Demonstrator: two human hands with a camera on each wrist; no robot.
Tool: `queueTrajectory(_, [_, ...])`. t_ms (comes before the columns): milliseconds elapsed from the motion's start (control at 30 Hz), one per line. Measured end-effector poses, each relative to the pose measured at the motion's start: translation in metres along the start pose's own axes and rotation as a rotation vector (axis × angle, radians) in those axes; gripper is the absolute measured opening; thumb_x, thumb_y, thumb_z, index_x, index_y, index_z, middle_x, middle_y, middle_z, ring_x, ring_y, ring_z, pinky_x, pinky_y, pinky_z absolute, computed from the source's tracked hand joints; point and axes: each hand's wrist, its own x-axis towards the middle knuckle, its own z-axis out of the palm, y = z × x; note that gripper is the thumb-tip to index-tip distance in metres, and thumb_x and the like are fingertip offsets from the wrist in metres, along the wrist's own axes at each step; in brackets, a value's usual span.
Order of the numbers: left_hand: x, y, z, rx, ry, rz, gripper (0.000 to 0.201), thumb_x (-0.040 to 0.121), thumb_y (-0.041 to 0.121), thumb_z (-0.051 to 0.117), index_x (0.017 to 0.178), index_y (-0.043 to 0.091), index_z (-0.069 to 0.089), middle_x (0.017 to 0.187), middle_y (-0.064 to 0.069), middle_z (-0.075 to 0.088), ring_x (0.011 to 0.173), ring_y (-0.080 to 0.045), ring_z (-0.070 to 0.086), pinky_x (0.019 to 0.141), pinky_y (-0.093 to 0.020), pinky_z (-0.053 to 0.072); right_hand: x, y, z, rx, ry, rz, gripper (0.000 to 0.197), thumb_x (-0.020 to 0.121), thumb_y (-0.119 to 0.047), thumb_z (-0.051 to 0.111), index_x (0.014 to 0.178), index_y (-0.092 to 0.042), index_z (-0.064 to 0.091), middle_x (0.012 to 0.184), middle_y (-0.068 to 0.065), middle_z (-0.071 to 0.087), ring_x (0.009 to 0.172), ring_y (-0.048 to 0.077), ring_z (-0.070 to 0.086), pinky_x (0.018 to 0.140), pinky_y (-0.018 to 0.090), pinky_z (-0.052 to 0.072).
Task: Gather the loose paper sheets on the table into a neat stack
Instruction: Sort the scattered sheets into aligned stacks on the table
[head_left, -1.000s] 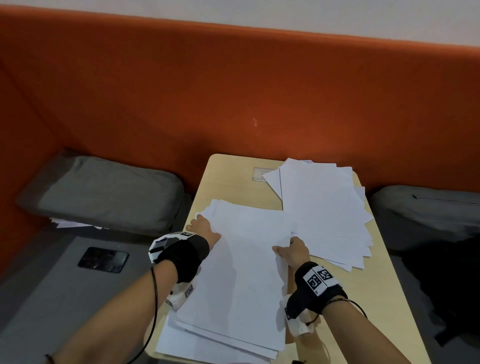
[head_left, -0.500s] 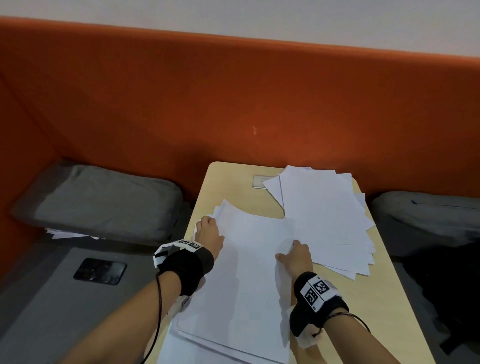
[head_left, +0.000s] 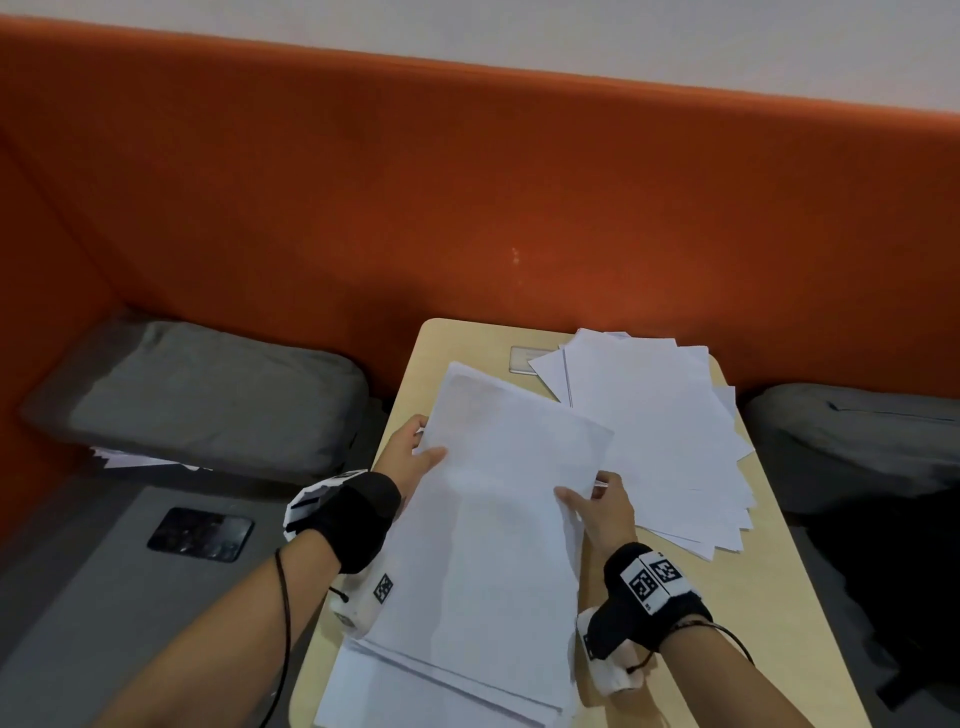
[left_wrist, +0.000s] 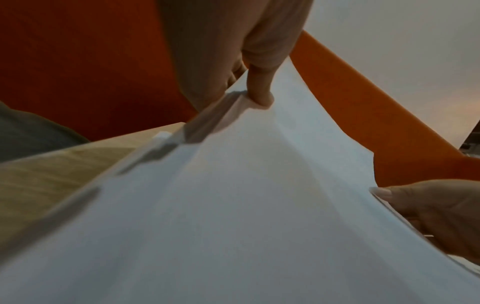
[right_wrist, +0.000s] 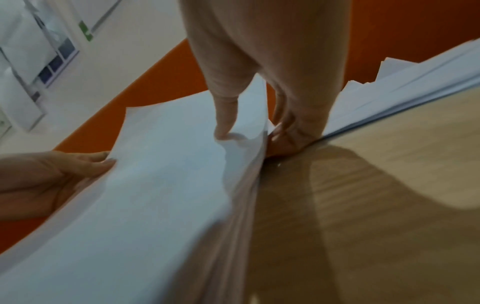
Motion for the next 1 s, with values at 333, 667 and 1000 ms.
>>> queueTrajectory(333, [0.013, -0.017, 0.018, 0.841, 0.085, -0.289, 0.053, 0.09, 0.023, 0.055, 0.134, 0.002, 0.033, 0.137, -0.017, 0.033, 0.126, -0.034, 0.033, 0.101, -0.037, 0.033, 0.006, 0.006, 0.002, -0.149, -0.137, -0.011, 0.051, 0.078, -0.01, 0.072, 0.126, -0.006, 0.055, 0.121, 0.013, 0.062, 0.111, 0.03, 0.058, 0.094, 0.037, 0.047])
queueTrajectory(667, [0.019, -0.019, 0.012, 0.362, 0.094, -0.413, 0.057, 0.066, 0.016, 0.069, 0.114, -0.004, 0.046, 0.111, -0.015, 0.06, 0.102, -0.03, 0.06, 0.088, -0.036, 0.051, 0.01, 0.006, 0.003, -0.186, -0.144, -0.011, 0.044, 0.079, -0.012, 0.072, 0.12, -0.005, 0.059, 0.117, 0.014, 0.064, 0.108, 0.031, 0.059, 0.092, 0.036, 0.048])
queueTrajectory(1000, [0.009, -0.014, 0.014, 0.211, 0.102, -0.356, 0.071, 0.077, 0.001, 0.071, 0.136, 0.008, 0.031, 0.128, -0.015, 0.05, 0.116, -0.033, 0.052, 0.101, -0.037, 0.043, 0.013, 0.008, 0.003, -0.161, -0.134, 0.025, 0.051, 0.077, -0.014, 0.074, 0.122, -0.004, 0.055, 0.118, 0.011, 0.062, 0.11, 0.029, 0.057, 0.089, 0.032, 0.046])
